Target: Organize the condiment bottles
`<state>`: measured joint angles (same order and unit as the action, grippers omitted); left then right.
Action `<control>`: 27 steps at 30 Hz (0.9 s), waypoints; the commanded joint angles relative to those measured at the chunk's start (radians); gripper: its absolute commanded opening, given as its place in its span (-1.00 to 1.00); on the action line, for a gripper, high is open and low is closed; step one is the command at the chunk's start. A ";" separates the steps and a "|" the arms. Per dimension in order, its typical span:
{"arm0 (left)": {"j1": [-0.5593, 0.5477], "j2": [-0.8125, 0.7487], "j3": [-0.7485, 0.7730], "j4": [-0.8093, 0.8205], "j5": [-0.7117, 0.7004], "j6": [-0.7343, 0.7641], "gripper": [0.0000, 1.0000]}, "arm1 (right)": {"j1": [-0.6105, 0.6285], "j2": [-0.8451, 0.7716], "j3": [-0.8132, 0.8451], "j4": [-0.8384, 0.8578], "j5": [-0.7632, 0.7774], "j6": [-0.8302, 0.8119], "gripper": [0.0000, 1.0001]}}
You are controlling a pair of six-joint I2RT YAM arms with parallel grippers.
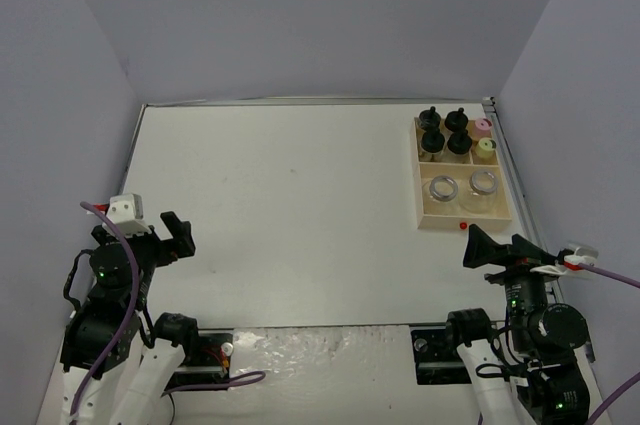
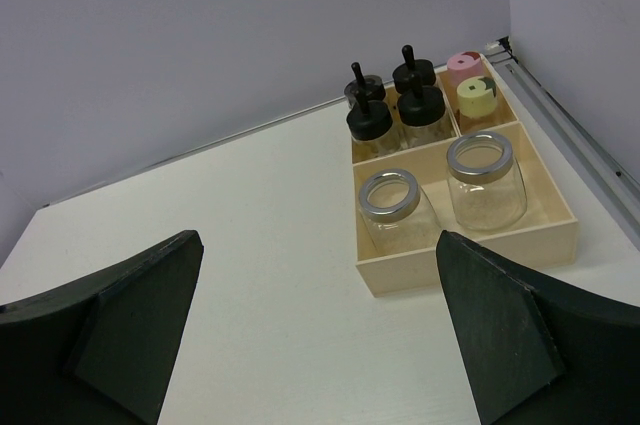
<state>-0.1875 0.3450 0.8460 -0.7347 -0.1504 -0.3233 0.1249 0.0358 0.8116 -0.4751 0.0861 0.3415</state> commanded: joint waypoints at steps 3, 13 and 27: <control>0.006 0.028 0.010 0.072 0.019 -0.007 0.94 | -0.007 -0.001 -0.003 0.093 0.003 0.013 1.00; 0.008 0.043 0.010 0.074 0.024 -0.008 0.94 | -0.010 -0.007 -0.008 0.095 0.003 0.013 1.00; 0.006 0.048 0.008 0.077 0.027 -0.008 0.94 | -0.010 -0.001 -0.009 0.096 -0.001 0.013 1.00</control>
<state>-0.1875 0.3609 0.8410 -0.7284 -0.1314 -0.3241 0.1184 0.0284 0.8047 -0.4744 0.0860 0.3443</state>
